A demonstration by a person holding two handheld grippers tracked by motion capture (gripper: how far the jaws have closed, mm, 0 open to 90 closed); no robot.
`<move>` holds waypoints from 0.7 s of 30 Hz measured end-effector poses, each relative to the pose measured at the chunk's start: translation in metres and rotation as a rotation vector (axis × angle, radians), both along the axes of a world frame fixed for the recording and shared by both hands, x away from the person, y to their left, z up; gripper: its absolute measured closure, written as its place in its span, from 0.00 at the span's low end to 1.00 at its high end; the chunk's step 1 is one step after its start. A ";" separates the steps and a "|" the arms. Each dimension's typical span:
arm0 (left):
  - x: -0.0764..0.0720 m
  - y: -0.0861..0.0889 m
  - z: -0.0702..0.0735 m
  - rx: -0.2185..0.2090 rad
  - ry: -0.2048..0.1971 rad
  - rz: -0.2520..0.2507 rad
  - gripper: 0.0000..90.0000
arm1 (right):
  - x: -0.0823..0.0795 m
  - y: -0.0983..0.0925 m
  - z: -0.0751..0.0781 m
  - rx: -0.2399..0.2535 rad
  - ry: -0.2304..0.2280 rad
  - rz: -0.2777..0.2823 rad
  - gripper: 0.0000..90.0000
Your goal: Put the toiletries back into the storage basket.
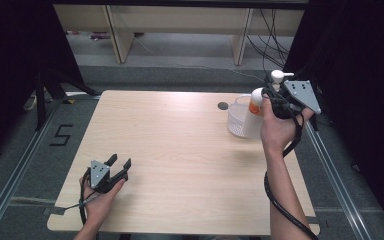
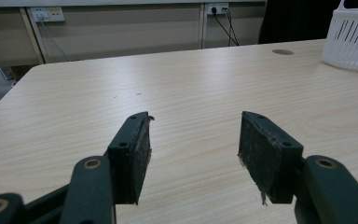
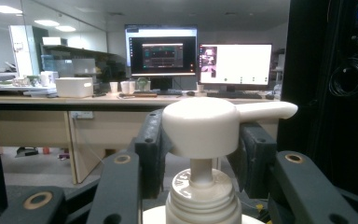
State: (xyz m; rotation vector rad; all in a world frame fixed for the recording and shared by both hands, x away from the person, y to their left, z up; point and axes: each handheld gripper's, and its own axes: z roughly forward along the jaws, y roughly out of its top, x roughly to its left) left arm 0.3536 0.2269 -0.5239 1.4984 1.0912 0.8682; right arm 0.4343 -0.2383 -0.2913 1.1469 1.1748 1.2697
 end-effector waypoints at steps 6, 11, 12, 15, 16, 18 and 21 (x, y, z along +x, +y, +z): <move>0.000 0.000 0.000 0.000 0.003 0.005 0.47 | 0.004 0.000 0.003 0.022 0.001 0.004 0.66; -0.001 0.000 0.001 0.004 0.015 0.006 0.47 | 0.008 0.000 0.005 0.022 -0.009 0.009 0.66; -0.001 0.000 0.001 0.004 0.015 0.006 0.47 | 0.008 0.000 0.005 0.022 -0.009 0.009 0.66; 0.000 0.000 0.000 0.000 0.003 0.005 0.47 | 0.011 -0.003 0.007 0.010 -0.009 -0.001 0.66; 0.000 0.000 0.000 -0.001 0.003 0.004 0.47 | 0.013 -0.003 0.007 0.017 -0.010 0.001 0.66; 0.000 0.000 0.000 -0.003 0.004 0.001 0.47 | 0.015 -0.003 0.007 0.018 -0.008 -0.002 0.66; 0.000 0.000 0.000 -0.003 0.003 0.000 0.47 | 0.017 -0.004 0.008 0.017 -0.014 -0.008 0.66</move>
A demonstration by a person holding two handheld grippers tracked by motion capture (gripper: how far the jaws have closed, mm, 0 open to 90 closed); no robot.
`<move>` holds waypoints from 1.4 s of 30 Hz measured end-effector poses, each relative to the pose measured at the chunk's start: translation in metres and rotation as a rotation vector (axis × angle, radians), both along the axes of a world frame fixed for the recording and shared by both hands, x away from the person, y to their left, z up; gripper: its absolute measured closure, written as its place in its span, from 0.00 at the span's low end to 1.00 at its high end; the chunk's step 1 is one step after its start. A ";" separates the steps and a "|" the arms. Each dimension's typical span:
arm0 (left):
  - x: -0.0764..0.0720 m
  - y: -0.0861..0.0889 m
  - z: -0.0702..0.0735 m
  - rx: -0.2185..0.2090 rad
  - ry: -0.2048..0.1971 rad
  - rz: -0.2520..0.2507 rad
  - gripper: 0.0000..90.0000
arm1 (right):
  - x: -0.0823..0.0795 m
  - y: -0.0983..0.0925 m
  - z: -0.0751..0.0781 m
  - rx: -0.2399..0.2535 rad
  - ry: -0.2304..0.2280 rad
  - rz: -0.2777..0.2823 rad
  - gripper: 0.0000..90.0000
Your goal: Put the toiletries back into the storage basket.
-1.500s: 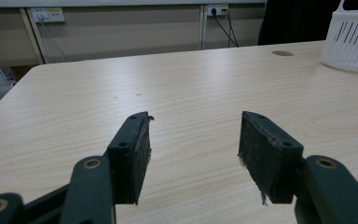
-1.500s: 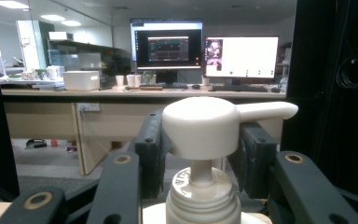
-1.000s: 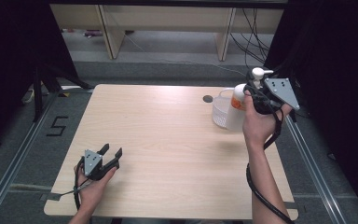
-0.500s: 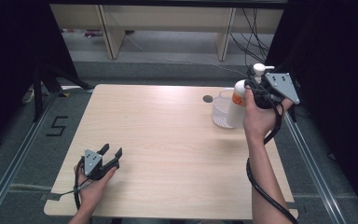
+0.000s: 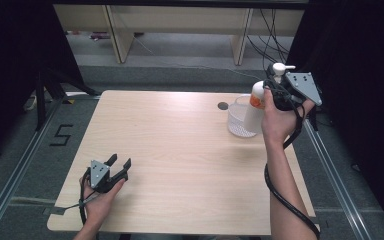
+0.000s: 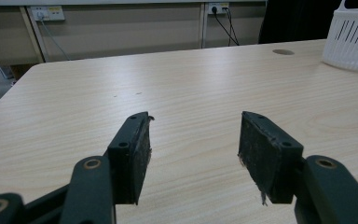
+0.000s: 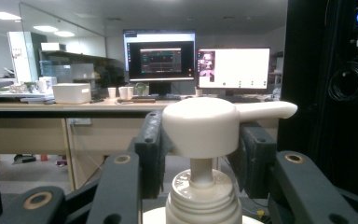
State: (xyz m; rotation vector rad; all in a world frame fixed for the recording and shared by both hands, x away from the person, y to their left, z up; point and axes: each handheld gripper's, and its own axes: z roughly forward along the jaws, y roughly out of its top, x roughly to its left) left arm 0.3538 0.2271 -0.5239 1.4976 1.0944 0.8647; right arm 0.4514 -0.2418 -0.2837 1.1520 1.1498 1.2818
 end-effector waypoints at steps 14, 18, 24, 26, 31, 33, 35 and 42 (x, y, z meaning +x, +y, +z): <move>-0.001 0.001 0.001 0.000 0.013 0.004 0.47 | 0.011 0.002 0.005 -0.001 0.020 0.017 0.66; -0.001 0.001 0.001 0.001 0.013 0.004 0.47 | 0.014 0.004 0.007 -0.010 0.007 0.016 0.66; -0.001 0.001 0.001 -0.001 0.012 0.004 0.47 | 0.018 0.004 0.008 -0.004 0.021 0.019 0.66; -0.001 0.001 0.001 0.000 0.014 0.005 0.47 | 0.019 0.004 0.009 -0.002 0.025 0.018 0.66; -0.001 0.001 0.001 0.000 0.013 0.004 0.47 | 0.023 0.003 0.009 -0.003 0.030 0.016 0.66; -0.001 0.001 0.001 0.000 0.014 0.005 0.47 | 0.024 0.003 0.010 -0.001 0.022 0.012 0.66; -0.001 0.000 0.001 0.001 0.014 0.005 0.47 | 0.025 0.004 0.010 0.006 0.031 0.016 0.66; -0.001 0.001 0.001 -0.003 0.013 0.005 0.47 | 0.030 0.003 0.011 0.006 0.040 0.013 0.66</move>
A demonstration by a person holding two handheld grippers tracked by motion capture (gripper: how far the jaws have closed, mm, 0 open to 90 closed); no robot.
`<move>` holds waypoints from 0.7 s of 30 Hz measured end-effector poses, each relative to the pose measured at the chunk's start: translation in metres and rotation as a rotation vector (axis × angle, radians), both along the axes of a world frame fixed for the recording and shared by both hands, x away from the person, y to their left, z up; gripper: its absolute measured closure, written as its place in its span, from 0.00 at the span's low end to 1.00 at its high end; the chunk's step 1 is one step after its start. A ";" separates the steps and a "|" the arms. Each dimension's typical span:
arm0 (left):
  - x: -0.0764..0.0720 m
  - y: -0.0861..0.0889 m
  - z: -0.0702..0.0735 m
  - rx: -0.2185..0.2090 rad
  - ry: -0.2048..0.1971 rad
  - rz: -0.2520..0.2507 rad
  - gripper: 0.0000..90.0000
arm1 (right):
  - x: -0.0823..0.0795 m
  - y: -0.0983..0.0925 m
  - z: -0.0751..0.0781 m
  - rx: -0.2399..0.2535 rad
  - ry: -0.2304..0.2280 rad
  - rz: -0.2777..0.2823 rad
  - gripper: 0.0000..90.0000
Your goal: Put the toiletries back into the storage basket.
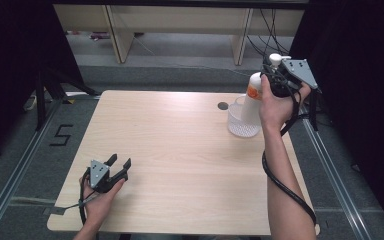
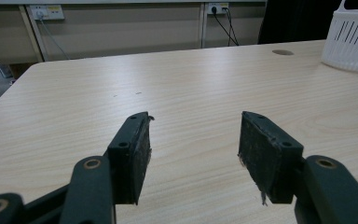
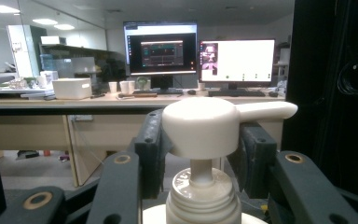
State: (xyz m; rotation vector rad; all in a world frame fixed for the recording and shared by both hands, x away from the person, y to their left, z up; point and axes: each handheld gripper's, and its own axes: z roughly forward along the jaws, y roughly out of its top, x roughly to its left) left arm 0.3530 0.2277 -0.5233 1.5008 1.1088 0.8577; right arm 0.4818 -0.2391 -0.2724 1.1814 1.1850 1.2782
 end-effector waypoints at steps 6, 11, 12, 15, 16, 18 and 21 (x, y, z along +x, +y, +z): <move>0.000 0.000 0.000 0.002 0.000 -0.001 0.47 | 0.004 0.001 0.002 0.003 0.000 0.000 0.66; 0.000 0.000 0.000 0.001 0.001 0.000 0.47 | 0.006 0.002 0.004 -0.006 0.002 -0.004 0.66; 0.000 0.000 0.000 0.002 0.001 -0.001 0.47 | 0.008 0.002 0.005 -0.006 0.003 -0.003 0.66; 0.000 0.000 0.000 -0.003 0.003 0.002 0.47 | 0.010 0.002 0.005 0.000 0.000 0.000 0.66; 0.000 0.000 0.000 -0.004 0.003 0.003 0.47 | 0.011 0.002 0.005 -0.007 0.003 0.000 0.66; 0.000 0.000 0.000 -0.004 0.003 0.003 0.47 | 0.012 0.002 0.006 -0.004 0.009 0.001 0.66; 0.000 0.000 0.000 -0.007 0.003 0.003 0.47 | 0.014 0.001 0.005 -0.006 0.006 -0.002 0.66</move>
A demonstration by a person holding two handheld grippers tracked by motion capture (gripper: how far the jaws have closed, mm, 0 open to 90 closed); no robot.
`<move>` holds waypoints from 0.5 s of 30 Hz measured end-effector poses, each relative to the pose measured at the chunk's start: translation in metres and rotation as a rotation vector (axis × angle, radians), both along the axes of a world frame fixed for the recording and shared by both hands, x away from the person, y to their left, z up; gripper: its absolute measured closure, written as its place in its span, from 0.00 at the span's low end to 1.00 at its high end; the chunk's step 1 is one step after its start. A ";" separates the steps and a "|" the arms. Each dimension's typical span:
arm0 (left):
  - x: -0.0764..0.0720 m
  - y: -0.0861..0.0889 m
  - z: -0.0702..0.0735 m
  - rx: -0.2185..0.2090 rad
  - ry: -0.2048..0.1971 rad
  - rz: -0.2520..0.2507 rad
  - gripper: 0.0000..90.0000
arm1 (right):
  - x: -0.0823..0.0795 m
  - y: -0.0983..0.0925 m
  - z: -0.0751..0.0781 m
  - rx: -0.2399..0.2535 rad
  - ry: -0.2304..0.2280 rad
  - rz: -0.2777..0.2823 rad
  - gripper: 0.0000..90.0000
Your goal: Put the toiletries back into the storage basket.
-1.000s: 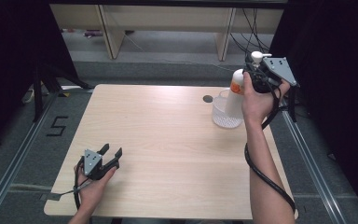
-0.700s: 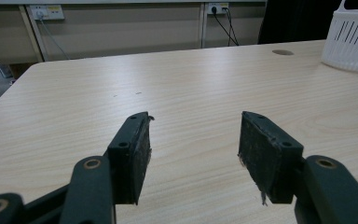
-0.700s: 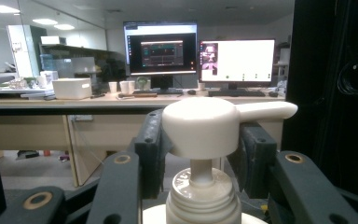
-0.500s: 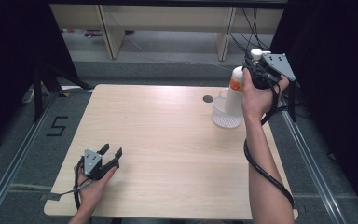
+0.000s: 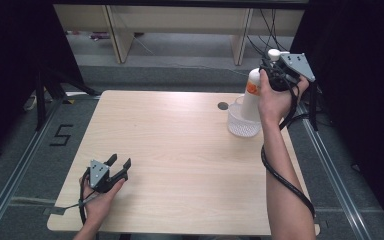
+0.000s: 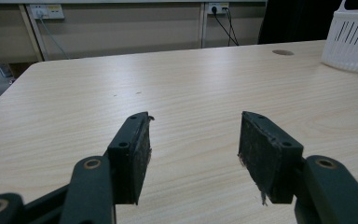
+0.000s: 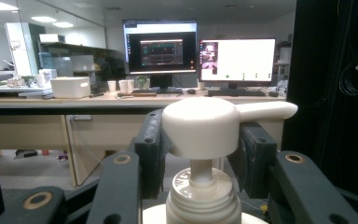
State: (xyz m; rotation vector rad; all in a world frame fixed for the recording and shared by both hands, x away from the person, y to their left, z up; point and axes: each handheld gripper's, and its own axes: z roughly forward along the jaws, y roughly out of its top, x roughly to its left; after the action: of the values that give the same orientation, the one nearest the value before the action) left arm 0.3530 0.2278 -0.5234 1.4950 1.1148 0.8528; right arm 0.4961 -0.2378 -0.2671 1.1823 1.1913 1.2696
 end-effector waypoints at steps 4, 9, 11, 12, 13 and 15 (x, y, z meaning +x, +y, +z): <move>0.000 0.001 0.000 -0.004 0.000 0.001 0.47 | 0.004 -0.001 -0.002 0.002 0.005 -0.006 0.66; 0.000 0.001 0.000 -0.007 -0.001 0.001 0.47 | 0.010 0.001 -0.003 0.004 0.014 -0.007 0.66; 0.000 0.001 0.000 -0.008 0.003 0.002 0.47 | 0.013 0.002 -0.003 -0.003 0.016 -0.001 0.66; 0.000 0.001 0.000 -0.008 0.003 0.002 0.47 | 0.014 0.003 -0.003 0.003 0.023 0.000 0.66; 0.000 0.001 0.000 -0.009 0.004 0.003 0.47 | 0.016 0.003 -0.003 0.002 0.020 -0.002 0.66; 0.000 0.001 0.000 -0.009 0.004 0.002 0.47 | 0.018 0.003 -0.003 0.001 0.021 0.003 0.66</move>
State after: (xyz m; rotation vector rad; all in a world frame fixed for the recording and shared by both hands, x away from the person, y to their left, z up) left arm 0.3533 0.2286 -0.5233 1.4887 1.1225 0.8455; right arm 0.5138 -0.2346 -0.2702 1.1977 1.2084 1.2630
